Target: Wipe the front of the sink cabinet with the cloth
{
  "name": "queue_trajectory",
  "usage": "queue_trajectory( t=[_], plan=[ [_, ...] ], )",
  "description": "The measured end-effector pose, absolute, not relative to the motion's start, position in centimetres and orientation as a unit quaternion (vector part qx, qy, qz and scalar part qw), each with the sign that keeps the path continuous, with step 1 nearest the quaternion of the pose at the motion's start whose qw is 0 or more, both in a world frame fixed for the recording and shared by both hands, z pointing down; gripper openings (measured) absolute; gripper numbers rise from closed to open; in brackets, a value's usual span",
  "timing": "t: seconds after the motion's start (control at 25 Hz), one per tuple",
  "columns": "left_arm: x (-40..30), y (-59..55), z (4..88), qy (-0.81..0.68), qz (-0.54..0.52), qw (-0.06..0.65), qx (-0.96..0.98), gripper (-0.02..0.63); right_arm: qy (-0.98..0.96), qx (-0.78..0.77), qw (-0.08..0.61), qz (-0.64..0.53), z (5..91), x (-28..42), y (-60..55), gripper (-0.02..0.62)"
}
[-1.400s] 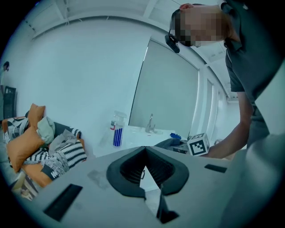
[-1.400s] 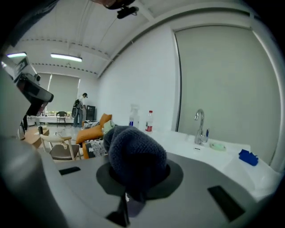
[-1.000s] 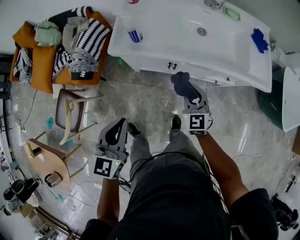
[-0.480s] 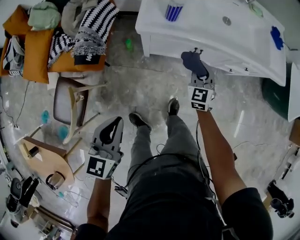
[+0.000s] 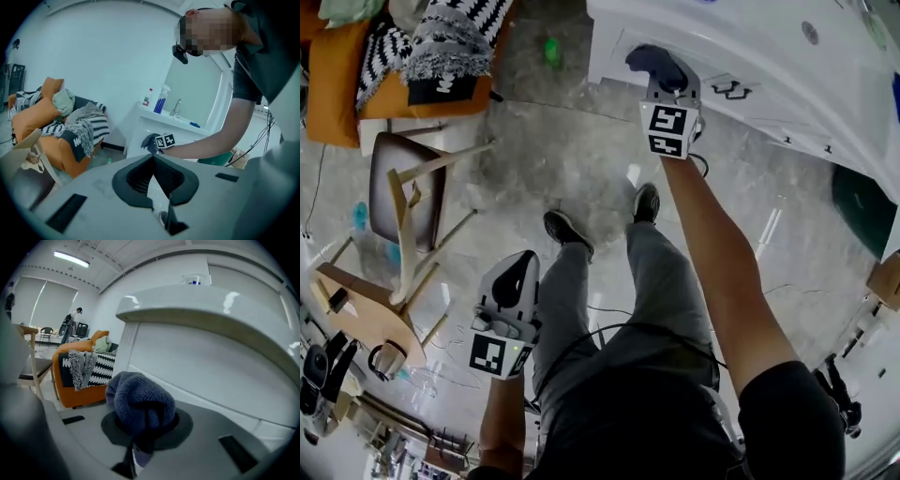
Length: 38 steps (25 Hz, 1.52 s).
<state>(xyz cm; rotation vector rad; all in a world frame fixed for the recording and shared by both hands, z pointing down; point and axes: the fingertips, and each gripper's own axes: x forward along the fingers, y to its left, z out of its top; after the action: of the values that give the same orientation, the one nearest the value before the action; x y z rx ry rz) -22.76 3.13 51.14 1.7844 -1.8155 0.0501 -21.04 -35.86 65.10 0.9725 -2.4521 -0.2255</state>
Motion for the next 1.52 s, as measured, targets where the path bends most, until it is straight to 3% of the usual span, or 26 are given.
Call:
queue_trajectory(
  t=[0.16,0.44,0.8,0.92,1.2,1.36,1.52],
  plan=[
    [-24.4,2.3,52.6,-0.688,0.007,0.28,0.669,0.003,-0.894,0.374,0.238,-0.062,66.7,-20.9,-37.4,0.037],
    [-25.3,1.5,52.3,-0.684,-0.017,0.277,0.674,0.003,-0.817,0.529,0.223,0.06,67.0,-8.2,-41.7,0.037],
    [-25.6,1.6,53.0,-0.683,-0.012,0.283,0.673,0.005,-0.845,0.445,0.215,0.201,72.1,-22.1,-37.5,0.037],
    [-26.2,1.6,52.9,-0.688,-0.024,0.283,0.668,0.005,-0.845,0.45,0.22,0.185,72.2,-20.7,-38.1,0.038],
    [-26.1,1.6,54.8,-0.69,-0.033,0.295,0.66,0.005,-0.8,0.523,0.276,0.105,73.4,-9.2,-43.0,0.037],
    [-25.5,1.0,55.7,-0.682,-0.023,0.313,0.66,0.003,-0.824,0.475,0.303,0.053,74.9,-13.6,-40.9,0.038],
    [-25.7,-0.6,55.6,-0.68,-0.021,0.3,0.668,0.005,-0.864,0.398,0.299,0.077,76.7,-22.1,-37.4,0.038]
  ],
)
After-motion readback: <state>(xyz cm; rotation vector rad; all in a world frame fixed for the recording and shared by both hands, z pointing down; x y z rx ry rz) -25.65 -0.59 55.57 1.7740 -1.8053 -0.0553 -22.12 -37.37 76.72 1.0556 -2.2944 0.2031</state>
